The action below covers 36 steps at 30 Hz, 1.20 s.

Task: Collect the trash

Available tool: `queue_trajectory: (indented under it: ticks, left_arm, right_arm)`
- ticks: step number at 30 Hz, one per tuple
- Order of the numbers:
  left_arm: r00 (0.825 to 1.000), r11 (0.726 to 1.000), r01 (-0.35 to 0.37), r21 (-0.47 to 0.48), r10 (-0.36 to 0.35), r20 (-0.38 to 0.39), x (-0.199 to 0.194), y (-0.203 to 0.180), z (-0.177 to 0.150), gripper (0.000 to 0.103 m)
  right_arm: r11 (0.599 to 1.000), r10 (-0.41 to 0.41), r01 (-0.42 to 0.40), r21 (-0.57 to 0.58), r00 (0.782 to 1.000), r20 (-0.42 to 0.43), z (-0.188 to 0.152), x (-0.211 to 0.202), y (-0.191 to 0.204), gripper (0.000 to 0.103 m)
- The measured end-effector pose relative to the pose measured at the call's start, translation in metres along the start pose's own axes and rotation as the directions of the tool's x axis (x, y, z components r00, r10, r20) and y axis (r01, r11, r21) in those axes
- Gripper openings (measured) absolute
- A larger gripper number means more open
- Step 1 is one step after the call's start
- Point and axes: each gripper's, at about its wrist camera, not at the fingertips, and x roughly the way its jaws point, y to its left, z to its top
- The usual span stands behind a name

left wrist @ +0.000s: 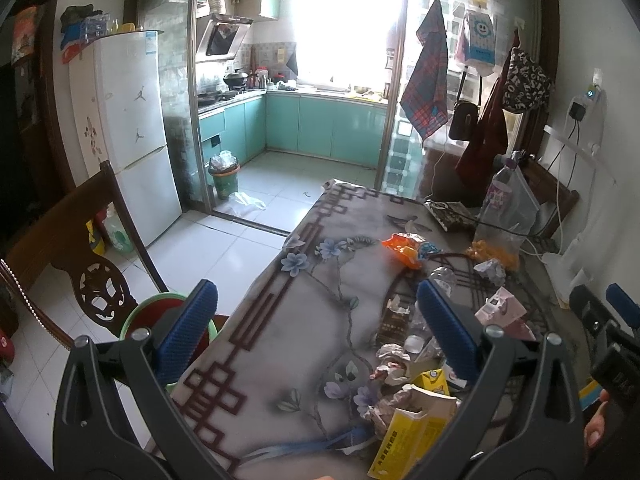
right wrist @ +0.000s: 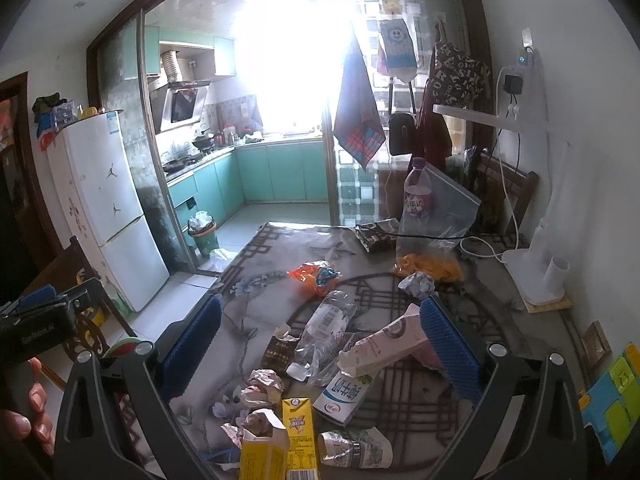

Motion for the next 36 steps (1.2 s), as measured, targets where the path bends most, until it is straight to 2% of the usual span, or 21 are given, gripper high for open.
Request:
queue_trajectory:
  ticks: [36]
  left_arm:
    - [0.999,1.000,-0.027,0.001,0.027,-0.039,0.022,0.000,-0.006,0.098]
  right_arm:
    - [1.000,-0.008,0.010,0.025,0.999,-0.048,0.001,0.021,-0.014,0.096]
